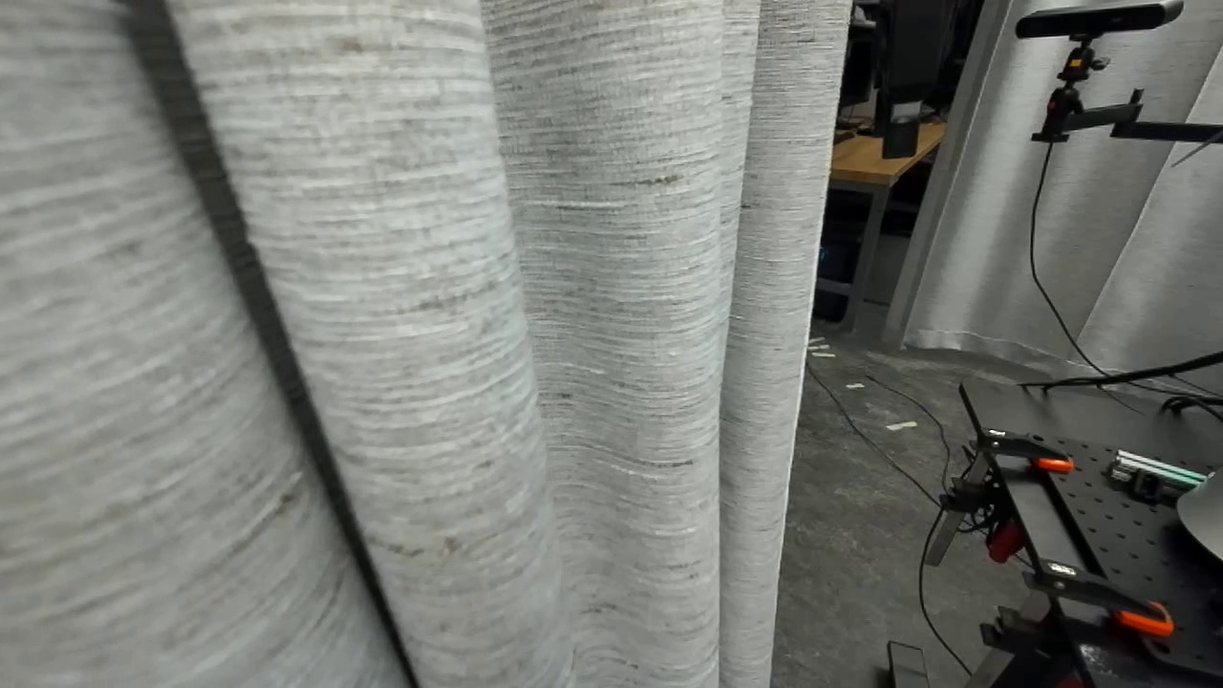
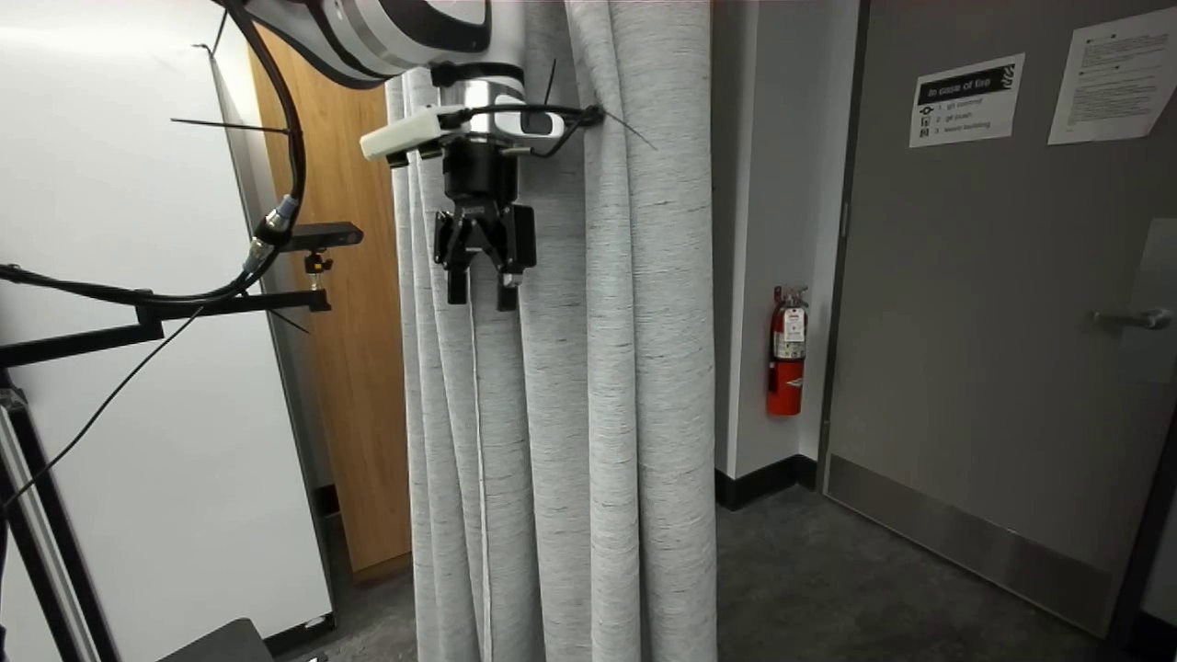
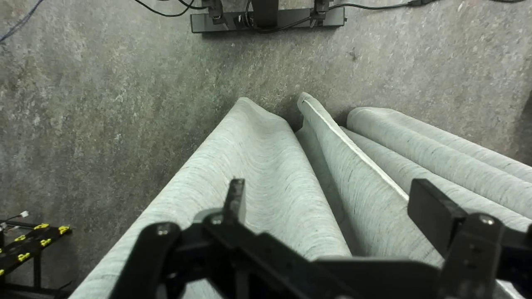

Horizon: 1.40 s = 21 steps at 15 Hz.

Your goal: Close the curtain

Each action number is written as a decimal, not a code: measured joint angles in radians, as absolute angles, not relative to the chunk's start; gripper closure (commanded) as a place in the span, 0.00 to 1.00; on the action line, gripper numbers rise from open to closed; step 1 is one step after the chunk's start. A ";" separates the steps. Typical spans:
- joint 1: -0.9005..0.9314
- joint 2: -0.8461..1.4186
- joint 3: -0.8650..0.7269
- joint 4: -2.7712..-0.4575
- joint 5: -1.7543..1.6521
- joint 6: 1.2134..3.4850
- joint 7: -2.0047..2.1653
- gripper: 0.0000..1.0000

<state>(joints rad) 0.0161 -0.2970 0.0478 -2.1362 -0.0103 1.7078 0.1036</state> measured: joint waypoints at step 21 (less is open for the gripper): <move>-0.021 -0.288 -0.029 -2.129 -0.253 1.849 -0.021 0.00</move>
